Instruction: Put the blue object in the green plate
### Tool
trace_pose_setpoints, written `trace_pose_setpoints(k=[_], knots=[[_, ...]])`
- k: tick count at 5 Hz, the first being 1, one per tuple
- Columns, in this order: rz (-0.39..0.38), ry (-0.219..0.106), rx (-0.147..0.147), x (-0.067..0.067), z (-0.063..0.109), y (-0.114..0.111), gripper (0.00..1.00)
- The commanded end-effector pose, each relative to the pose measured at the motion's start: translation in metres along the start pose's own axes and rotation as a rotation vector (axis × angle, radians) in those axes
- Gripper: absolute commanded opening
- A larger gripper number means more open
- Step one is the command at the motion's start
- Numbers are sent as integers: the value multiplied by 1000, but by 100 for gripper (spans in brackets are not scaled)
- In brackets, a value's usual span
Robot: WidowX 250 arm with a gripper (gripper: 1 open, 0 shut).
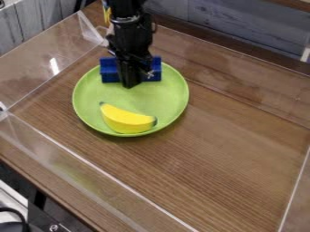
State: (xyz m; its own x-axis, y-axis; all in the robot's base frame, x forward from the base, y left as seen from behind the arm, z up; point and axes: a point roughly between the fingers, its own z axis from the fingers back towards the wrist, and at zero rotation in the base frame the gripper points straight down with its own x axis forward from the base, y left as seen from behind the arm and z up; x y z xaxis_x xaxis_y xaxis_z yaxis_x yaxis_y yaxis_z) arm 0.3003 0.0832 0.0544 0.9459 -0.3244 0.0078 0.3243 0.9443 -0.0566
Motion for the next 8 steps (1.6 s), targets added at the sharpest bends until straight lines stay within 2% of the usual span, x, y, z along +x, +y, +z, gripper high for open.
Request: trace_pose_setpoints(k=[1,4,6,8], knots=[[-31,-49,47,6,20,1,0],[-144,-45,62,6,26,-16,0],[-184,-54,73,10,50,-14,0],[-231,-74,78,25,42,-21,0]])
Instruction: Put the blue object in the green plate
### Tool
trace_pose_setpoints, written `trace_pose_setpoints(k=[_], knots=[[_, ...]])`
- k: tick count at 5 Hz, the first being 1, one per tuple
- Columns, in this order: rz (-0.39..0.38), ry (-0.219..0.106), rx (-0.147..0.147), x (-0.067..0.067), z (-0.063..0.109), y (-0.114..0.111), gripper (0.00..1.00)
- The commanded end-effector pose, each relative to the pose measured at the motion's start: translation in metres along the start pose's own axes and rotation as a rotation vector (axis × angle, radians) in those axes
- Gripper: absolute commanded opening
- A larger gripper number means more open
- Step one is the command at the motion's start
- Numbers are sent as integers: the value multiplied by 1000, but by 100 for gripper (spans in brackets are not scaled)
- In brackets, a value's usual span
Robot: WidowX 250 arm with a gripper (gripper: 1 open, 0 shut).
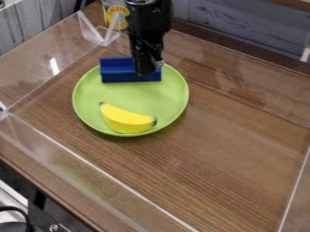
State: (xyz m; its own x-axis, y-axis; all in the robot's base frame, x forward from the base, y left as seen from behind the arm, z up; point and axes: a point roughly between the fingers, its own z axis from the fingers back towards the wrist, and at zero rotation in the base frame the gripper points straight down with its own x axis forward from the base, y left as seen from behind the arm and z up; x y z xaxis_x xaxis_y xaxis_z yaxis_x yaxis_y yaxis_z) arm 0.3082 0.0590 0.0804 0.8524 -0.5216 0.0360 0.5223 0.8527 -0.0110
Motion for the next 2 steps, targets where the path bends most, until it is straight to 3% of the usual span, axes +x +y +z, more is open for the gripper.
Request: trace_pose_setpoints(k=[1,2], knots=[[-62,-69,50,3,16,11,0],[-113,-87,56,-4,14,16,0]])
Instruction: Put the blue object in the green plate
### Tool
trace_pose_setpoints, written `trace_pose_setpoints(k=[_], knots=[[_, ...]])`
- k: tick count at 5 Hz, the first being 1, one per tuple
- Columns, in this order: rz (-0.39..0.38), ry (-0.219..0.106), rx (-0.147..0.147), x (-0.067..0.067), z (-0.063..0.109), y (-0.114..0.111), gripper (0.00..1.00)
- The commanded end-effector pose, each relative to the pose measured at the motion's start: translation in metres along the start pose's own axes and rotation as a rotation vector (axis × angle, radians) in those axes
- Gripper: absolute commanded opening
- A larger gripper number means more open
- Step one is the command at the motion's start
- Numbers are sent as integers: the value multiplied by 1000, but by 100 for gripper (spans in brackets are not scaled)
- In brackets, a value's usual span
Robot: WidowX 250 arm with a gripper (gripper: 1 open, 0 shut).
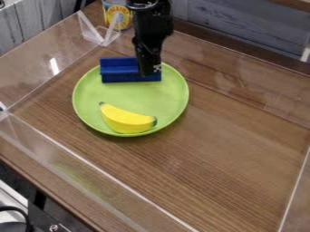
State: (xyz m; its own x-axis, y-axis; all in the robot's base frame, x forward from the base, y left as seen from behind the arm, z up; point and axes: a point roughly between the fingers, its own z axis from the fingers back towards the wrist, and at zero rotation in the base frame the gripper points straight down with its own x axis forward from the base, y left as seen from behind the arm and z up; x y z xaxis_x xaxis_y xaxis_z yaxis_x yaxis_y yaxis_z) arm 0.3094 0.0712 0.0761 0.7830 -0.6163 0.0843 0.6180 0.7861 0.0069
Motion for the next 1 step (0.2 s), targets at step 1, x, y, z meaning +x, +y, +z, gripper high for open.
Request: trace_pose_setpoints(k=[1], knots=[[-29,-57,51,-1,19,16,0]])
